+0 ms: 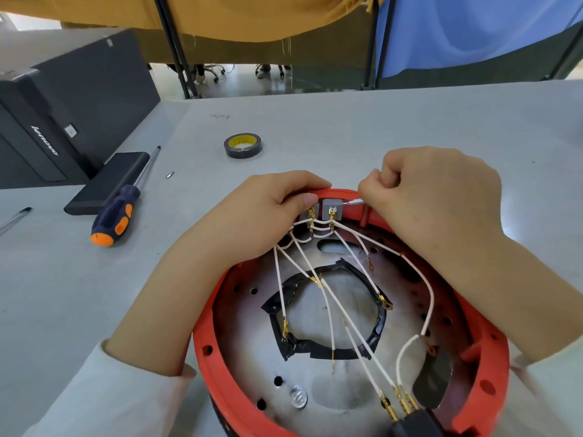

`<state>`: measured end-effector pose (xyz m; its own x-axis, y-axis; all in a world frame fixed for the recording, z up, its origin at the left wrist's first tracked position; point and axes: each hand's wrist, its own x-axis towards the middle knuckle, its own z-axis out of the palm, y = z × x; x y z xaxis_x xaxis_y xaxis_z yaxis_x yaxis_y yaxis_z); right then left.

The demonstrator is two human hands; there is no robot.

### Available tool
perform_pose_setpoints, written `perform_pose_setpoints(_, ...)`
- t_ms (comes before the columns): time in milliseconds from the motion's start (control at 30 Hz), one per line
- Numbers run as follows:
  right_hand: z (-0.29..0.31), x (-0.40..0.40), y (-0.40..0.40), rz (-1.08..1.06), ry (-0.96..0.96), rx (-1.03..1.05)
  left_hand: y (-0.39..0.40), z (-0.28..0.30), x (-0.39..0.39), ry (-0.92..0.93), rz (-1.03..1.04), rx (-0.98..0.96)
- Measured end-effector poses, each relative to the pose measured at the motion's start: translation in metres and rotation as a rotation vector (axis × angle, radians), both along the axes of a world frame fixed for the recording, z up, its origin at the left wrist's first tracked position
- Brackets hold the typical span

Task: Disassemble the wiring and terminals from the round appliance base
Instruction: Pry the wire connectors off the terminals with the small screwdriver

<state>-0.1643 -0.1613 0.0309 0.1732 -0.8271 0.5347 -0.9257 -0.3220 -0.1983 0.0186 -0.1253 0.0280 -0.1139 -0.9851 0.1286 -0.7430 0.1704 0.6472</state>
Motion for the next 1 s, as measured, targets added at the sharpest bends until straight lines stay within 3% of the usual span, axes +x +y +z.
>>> perform_pose_setpoints(167,0.003,0.0,-0.003,0.075,-0.171,0.093,0.002,0.0,0.0,0.029,0.001,0.017)
perform_pose_setpoints(333,0.007,-0.005,-0.001,0.399,-0.318,0.34,0.003,0.0,0.001,0.146,0.036,0.036)
perform_pose_setpoints(467,0.018,-0.003,-0.004,0.525,-0.694,0.569,0.003,0.0,0.002,0.217,0.035,0.04)
perform_pose_setpoints(600,0.022,0.001,-0.008,0.597,-1.023,0.772,0.002,0.002,0.004,0.333,0.18,-0.038)
perform_pose_setpoints(700,0.016,0.004,-0.008,0.646,-0.971,0.802,0.001,0.004,0.006,0.397,0.266,-0.1)
perform_pose_setpoints(867,0.012,0.005,-0.007,0.605,-1.041,0.759,0.003,0.008,0.011,0.077,0.112,0.127)
perform_pose_setpoints(1000,0.015,0.011,-0.004,0.604,-0.95,0.757,0.008,0.01,0.01,0.026,0.076,0.157)
